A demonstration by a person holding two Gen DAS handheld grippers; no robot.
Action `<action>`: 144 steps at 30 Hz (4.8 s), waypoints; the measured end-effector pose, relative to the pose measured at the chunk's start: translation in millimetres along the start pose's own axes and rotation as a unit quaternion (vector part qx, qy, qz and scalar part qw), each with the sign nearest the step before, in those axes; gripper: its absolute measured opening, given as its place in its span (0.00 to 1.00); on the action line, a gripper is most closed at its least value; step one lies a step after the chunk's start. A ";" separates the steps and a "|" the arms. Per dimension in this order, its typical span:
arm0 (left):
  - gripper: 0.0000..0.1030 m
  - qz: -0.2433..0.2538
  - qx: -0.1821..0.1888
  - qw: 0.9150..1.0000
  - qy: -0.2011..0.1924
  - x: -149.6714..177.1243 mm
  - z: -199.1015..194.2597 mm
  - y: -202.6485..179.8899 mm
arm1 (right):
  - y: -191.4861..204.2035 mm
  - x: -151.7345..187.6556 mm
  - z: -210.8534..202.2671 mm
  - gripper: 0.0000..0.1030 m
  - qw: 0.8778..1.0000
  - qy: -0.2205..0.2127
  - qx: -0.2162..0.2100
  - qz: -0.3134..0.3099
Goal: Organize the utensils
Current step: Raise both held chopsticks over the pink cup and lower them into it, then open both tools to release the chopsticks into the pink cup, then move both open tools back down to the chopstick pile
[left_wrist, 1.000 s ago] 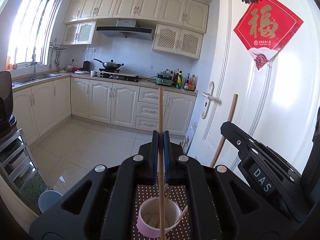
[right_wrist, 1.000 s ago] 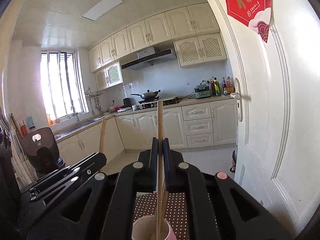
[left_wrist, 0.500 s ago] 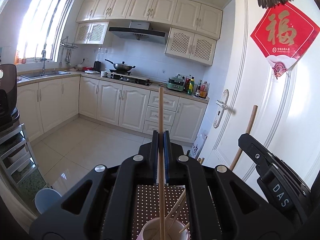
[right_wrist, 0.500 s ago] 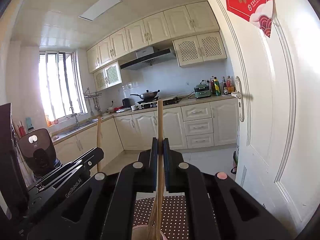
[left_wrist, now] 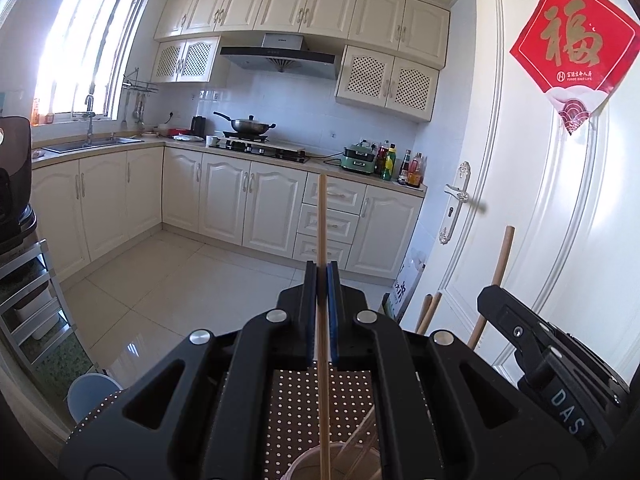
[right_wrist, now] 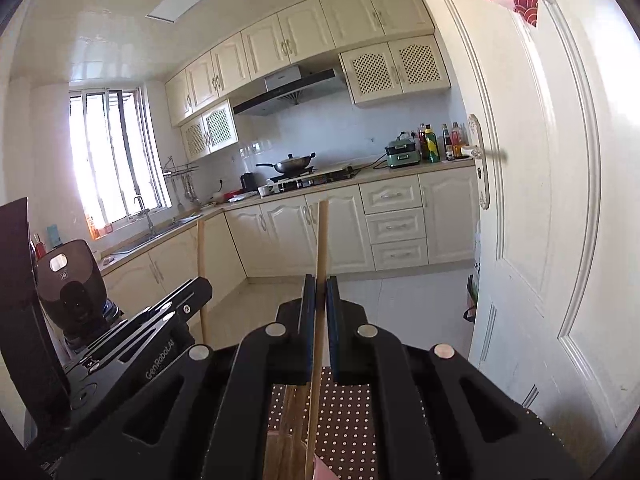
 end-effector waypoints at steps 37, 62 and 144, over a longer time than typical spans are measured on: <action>0.59 0.045 -0.029 0.997 0.052 37.0 -6.5 15.2 | -2.3 22.4 -9.7 0.42 0.998 0.063 0.015 0.028; 0.67 0.069 -0.035 0.996 0.039 43.5 -67.6 26.4 | -0.4 21.7 -66.6 0.61 0.997 0.062 0.036 0.018; 0.88 0.186 0.025 0.942 0.279 202.0 -70.3 44.7 | -9.9 180.8 -86.9 0.92 0.958 0.277 0.038 0.065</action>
Point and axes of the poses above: each gripper's, at about its wrist camera, not at the fingertips, and z roughly the way its jaws point, y to its left, x to its underside, the point moved 1 cm from there along z, roughly the way its jaws point, and after that the axes turned 12 degrees about -x, right-handed, at the moved point
